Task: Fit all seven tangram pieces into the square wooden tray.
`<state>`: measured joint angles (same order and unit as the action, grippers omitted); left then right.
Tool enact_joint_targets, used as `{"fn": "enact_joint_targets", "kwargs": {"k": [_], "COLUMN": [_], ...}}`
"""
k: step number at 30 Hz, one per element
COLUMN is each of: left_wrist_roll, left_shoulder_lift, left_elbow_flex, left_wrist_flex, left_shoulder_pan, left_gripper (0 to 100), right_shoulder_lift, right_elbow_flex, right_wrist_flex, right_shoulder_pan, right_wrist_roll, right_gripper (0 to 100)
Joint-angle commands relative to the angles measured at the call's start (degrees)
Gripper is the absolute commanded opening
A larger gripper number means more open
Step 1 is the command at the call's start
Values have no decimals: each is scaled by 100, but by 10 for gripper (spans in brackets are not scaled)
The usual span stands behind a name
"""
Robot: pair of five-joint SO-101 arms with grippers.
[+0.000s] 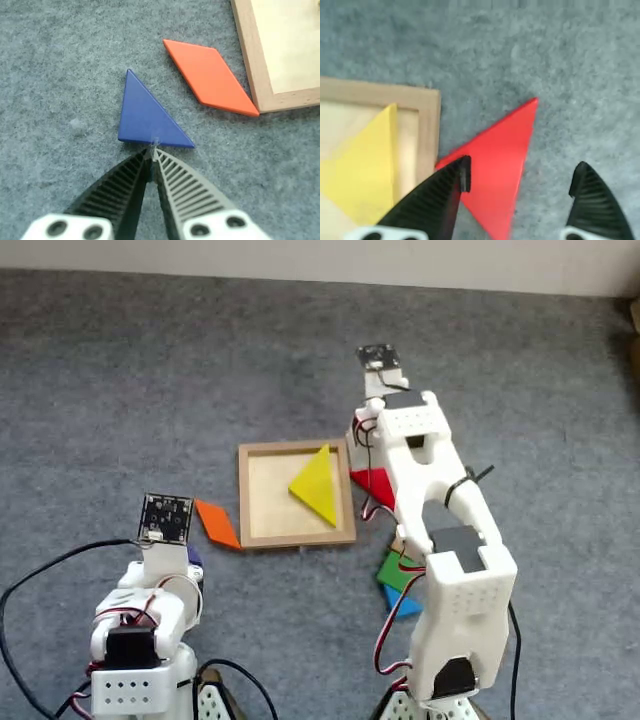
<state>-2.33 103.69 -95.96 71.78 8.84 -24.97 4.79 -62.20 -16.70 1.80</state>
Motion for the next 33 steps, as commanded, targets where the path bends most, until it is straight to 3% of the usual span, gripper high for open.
{"fn": "enact_joint_targets", "kwargs": {"k": [1,20,27,30,33], "left_wrist_roll": [53,53,53,53,53], "left_shoulder_lift": [4,4,4,4,4], "left_elbow_flex": [-119,-119,-119,-119,-119], "left_wrist_flex": [18,18,18,18,18], "left_shoulder_pan": [48,48,48,48,48], "left_gripper": [26,26,26,26,26], "right_shoulder_lift": [119,-778,-453,-330,-207], "right_elbow_flex": [409,462,462,462,462], "right_wrist_flex": [110,57,-963,-1314,-1552], "right_shoulder_pan": [40,-198,-180,-48,189], "right_wrist_roll": [-492,-571,-580,-545,79], "right_gripper": [308,307,306,255,207]}}
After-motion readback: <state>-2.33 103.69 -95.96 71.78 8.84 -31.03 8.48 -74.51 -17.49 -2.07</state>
